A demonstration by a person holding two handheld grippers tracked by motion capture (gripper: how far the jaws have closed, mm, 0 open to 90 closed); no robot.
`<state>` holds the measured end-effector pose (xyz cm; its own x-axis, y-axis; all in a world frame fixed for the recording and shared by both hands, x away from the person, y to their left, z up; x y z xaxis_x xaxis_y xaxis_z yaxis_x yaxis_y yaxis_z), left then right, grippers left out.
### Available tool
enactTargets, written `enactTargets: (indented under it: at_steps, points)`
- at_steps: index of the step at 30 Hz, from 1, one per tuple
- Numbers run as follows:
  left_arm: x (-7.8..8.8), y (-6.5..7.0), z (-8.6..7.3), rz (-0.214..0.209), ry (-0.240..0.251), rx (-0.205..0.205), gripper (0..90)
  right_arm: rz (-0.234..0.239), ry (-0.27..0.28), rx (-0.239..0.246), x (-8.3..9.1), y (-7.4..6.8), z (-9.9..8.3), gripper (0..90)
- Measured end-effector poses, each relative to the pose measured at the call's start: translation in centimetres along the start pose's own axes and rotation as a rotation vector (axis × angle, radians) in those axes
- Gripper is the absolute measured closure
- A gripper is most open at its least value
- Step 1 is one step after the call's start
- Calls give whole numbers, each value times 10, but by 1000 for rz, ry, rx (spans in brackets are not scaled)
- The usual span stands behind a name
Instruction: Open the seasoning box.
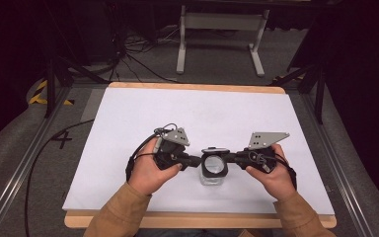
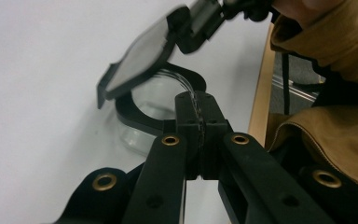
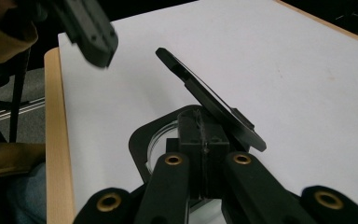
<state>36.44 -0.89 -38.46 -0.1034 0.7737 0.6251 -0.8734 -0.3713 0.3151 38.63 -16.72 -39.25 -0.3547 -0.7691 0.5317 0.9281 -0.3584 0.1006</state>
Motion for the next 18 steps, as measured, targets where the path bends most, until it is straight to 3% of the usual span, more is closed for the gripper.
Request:
enactTargets:
  at_steps: [5, 7, 9, 15, 18]
  points:
    - [-15, 3, -5, -36, 5, 12, 897, -2, 20, -9, -1, 4, 4, 900]
    - [-22, 2, -6, -66, 28, 24, 895, -2, 22, -11, -1, 5, 4, 900]
    - [-28, -1, -7, -69, 52, 39, 892, -4, 26, -11, -2, 6, 5, 900]
    - [-43, -11, -13, 12, 72, 72, 877, -4, 38, -16, -3, 8, 7, 900]
    - [-46, -13, -14, 18, 74, 78, 890, -10, 46, -16, -4, 11, 8, 900]
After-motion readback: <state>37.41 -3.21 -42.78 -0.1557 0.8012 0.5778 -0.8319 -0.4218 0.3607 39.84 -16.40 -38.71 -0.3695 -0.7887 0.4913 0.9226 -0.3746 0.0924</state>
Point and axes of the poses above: each handheld gripper's, and its own axes: x roughly backward along the jaws, z roughly out of its top, y roughly to its right, the point moved 8 cm from there along -x, roughly forward along the jaws, and after that the axes turned 9 degrees about x, right-handed, at the moved point
